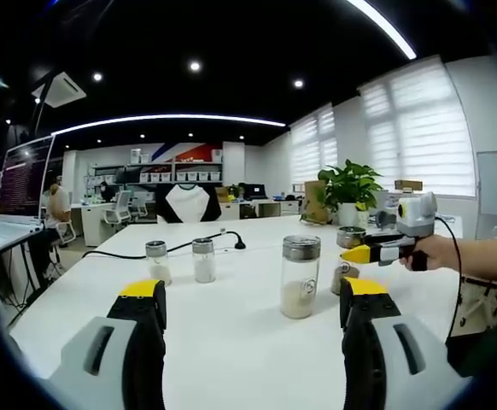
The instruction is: Rotate the seasoning bottle until the label or dispensing opening points toward the visible target arrow and the bottle remains upright within the marked orientation range
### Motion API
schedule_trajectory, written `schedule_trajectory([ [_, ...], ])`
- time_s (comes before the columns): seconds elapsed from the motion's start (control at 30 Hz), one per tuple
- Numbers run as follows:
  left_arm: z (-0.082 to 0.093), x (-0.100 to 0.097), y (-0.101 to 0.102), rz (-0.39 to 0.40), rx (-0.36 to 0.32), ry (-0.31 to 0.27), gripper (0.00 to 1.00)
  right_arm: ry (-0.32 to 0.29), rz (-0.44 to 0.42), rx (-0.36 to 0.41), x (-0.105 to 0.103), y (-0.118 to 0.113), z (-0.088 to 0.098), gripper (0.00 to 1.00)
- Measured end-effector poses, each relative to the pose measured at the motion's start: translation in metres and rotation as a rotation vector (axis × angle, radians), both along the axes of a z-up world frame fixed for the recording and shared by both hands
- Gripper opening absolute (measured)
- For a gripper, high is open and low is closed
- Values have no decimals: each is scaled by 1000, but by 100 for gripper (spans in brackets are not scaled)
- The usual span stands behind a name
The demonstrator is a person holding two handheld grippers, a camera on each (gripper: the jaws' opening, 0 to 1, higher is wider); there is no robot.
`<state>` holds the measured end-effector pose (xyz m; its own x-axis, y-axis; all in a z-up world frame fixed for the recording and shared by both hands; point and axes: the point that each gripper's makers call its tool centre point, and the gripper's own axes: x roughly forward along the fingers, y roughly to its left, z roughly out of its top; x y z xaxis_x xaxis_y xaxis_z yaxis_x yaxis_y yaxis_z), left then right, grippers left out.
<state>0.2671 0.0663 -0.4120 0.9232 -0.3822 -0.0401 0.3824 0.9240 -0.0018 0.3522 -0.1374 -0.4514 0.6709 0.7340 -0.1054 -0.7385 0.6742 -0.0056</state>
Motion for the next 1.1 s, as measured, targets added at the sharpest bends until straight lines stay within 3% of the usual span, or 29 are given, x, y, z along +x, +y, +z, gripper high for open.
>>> schedule_trajectory([
  [0.47, 0, 0, -2, -2, -2, 5, 88, -5, 114, -13, -4, 4, 0, 39],
  [0.87, -1, 0, 0, 5, -3, 8, 88, 0, 147, -34, -4, 4, -1, 39],
  [0.9, -1, 1, 0, 5, -2, 8, 88, 4, 147, -35, -3, 4, -1, 39],
  [0.93, -1, 1, 0, 4, -2, 9, 88, 50, 138, -32, -4, 4, -5, 39],
  [1.03, -2, 1, 1, 6, -1, 13, 88, 30, 127, -28, -3, 3, -2, 46],
  [1.1, -2, 2, 1, 8, -4, 12, 88, 58, 107, -4, -4, 2, -3, 53],
])
